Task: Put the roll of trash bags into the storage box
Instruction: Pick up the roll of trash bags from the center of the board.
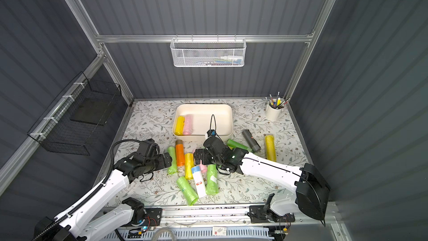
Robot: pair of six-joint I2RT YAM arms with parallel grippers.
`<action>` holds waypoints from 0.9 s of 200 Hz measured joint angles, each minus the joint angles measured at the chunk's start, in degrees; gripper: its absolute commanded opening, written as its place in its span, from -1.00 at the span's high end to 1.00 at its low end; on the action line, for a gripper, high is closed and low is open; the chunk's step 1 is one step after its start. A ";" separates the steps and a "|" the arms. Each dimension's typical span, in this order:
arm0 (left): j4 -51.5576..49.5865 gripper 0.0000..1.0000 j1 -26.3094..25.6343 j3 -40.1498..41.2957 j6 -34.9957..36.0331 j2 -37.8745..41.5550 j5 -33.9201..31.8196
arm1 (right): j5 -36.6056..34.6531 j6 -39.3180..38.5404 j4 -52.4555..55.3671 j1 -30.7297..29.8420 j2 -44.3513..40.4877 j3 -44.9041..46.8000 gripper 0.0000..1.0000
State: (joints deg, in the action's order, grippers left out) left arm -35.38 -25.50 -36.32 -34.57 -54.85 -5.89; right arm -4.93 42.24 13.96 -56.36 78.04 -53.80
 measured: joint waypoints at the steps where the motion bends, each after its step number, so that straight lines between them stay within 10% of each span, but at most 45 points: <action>1: 0.20 -0.90 0.00 0.04 0.02 -0.11 0.07 | 0.00 0.00 0.00 -0.02 0.00 0.04 -0.98; 180: 11.78 -0.24 0.00 1.42 0.79 -13.94 0.59 | -0.68 1.25 0.92 -0.48 -0.72 0.96 -0.98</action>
State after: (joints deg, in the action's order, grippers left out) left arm -23.59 -25.50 -34.89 -33.78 -68.79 -5.30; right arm -5.61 43.48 14.87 -56.84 77.32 -52.84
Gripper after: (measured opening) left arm 0.639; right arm 0.990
